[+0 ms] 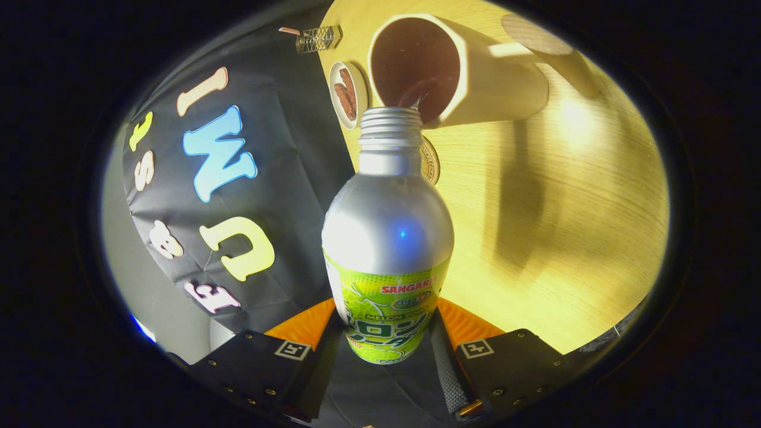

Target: Take the bottle from table, then pour the juice into the cup, finally place the bottle on the coaster

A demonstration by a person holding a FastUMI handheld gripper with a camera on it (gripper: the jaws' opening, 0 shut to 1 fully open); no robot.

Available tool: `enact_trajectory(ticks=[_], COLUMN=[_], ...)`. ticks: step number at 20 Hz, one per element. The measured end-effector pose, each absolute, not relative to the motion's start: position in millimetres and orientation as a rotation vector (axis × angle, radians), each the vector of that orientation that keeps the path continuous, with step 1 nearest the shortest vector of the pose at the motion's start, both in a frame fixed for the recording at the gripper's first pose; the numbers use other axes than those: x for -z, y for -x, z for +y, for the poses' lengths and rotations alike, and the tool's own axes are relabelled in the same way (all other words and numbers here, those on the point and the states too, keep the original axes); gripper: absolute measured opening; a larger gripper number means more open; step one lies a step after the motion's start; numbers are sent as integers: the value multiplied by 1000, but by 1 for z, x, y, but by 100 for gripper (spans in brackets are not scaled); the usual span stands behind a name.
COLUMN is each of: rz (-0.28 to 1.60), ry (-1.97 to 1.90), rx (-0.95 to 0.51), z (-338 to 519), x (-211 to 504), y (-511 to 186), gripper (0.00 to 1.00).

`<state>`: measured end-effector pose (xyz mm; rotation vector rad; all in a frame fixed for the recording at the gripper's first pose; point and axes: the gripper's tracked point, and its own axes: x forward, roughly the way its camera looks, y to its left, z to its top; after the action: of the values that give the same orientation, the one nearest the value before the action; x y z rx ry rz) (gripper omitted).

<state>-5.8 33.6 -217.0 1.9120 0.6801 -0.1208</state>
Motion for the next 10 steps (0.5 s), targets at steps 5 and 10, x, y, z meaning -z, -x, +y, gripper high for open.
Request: enact_trajectory(ticks=[5, 10], rz=[681, 679], ry=[-1951, -1983], rx=[122, 124], z=[33, 33], x=[209, 204], y=[4, 3], gripper=[76, 76])
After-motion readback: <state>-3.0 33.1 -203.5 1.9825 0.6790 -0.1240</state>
